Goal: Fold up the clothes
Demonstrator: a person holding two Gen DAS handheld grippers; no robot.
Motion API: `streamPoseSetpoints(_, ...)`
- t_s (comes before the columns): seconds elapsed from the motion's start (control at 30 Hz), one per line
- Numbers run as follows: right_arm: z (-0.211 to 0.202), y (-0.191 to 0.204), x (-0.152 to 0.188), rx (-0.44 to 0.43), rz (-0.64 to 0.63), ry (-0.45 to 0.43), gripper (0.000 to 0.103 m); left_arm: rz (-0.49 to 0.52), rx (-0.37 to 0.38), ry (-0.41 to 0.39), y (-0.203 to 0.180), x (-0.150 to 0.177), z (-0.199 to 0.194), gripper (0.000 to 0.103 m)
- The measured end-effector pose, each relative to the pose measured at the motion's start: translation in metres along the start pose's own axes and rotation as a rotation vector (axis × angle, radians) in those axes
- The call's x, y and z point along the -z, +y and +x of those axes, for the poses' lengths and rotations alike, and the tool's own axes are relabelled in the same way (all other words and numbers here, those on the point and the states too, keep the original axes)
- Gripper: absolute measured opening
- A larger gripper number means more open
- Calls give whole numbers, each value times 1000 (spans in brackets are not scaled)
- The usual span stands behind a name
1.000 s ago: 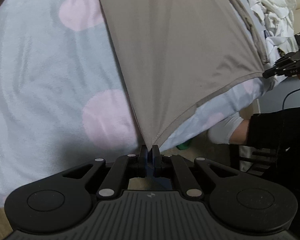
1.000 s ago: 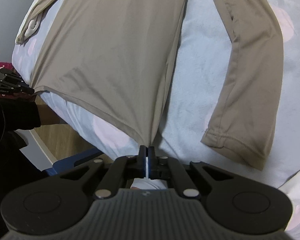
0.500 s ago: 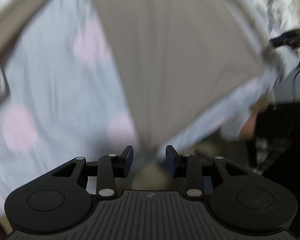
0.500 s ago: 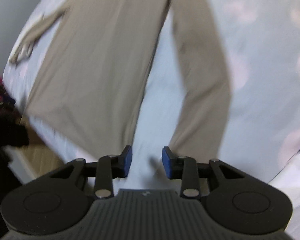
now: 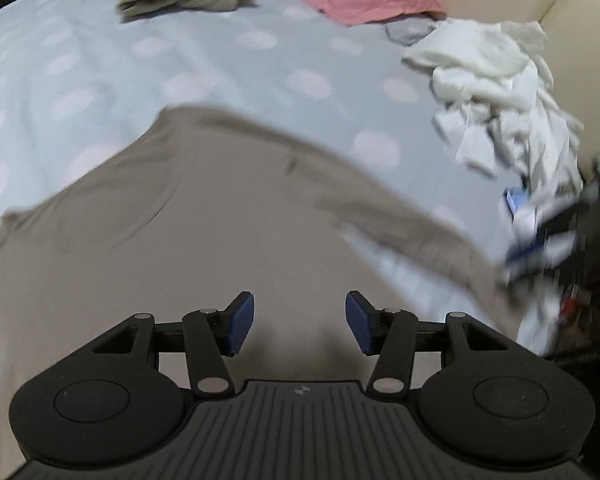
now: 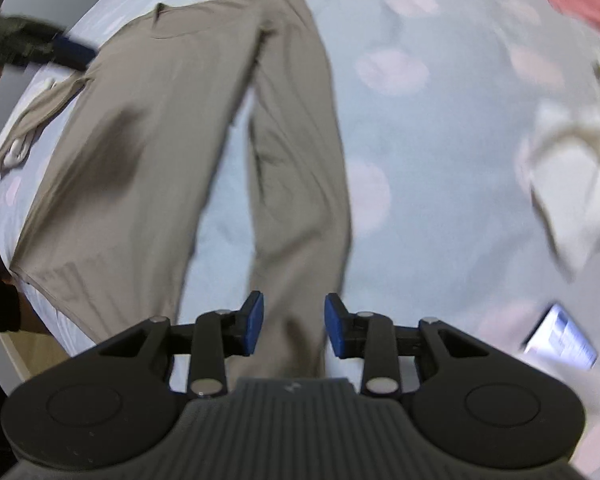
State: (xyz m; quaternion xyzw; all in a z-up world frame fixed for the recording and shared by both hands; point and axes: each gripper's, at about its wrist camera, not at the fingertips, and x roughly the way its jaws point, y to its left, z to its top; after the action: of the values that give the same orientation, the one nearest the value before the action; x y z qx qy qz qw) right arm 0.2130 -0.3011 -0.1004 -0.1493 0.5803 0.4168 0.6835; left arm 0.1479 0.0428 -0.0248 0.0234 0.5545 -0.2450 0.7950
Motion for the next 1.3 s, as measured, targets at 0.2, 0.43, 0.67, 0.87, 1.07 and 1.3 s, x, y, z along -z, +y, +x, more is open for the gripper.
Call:
streamPoseSetpoints(0.2, 14, -10, 37, -18, 27, 53, 37, 15, 104, 19, -49, -29, 55, 49)
streamPoseSetpoints(0.43, -1, 12, 52, 97, -143, -12, 2, 55, 80, 63, -72, -29, 81, 49)
streamPoseSetpoints(0.67, -83, 42, 53, 361, -347, -200, 2, -32, -34, 24, -33, -30, 66, 49)
streamPoseSetpoints(0.87, -11, 52, 89, 425, -552, 60, 2, -96, -101, 6, 0, -34, 69, 49)
streamPoseSetpoints(1.07, -6, 42, 78, 376, -438, -21, 33, -66, -150, -33, 17, -63, 84, 50)
streamPoseSetpoints(1.3, -26, 16, 18, 227, -268, -180, 33, -14, -245, -58, 53, -109, 102, 50)
